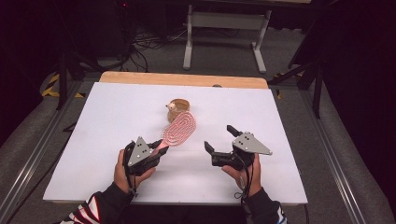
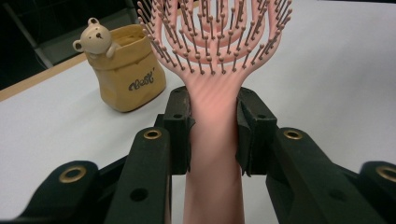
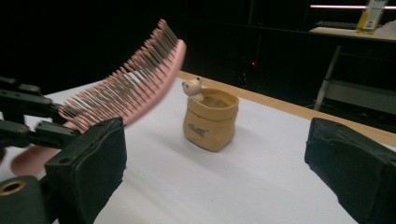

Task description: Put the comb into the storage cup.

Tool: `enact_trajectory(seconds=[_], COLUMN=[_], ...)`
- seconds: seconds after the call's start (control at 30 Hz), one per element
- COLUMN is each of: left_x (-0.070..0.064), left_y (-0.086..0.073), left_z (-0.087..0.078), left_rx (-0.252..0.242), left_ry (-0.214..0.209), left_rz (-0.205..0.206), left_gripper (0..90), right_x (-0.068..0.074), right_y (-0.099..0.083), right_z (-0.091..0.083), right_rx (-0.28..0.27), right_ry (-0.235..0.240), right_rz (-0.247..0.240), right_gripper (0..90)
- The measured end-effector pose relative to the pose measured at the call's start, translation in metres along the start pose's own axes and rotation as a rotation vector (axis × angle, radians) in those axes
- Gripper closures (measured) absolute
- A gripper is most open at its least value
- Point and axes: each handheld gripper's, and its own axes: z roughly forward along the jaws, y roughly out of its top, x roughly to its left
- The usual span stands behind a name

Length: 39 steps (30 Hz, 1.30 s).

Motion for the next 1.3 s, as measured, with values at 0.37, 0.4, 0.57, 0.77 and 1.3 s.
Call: enact_trajectory(seconds=[0.37, 0.4, 0.57, 0.77, 1.3], left_x=[-0.017, -0.019, -0.026, -0.032, -0.034], left_y=[0.001, 0.002, 0.003, 0.003, 0.002], left_z=[0.011, 0.012, 0.015, 0.018, 0.019], left_rx=[-0.047, -0.049, -0.061, -0.064, -0.051], left_ry=[0.001, 0.0, 0.001, -0.005, -0.007], left_rz=[0.018, 0.02, 0.031, 0.048, 0.058], left_gripper=[69.6, 69.6, 69.6, 69.6, 69.8], right_x=[0.016, 0.016, 0.022, 0.027, 0.029], right_y=[0.008, 0.008, 0.008, 0.007, 0.011], right_z=[0.018, 0.019, 0.028, 0.041, 0.051], right_rx=[0.019, 0.022, 0.037, 0.058, 0.012], right_ry=[0.091, 0.1, 0.106, 0.093, 0.115], right_rz=[0.04, 0.047, 0.069, 0.121, 0.318], right_gripper=[6.4, 6.4, 6.5, 7.3, 47.6])
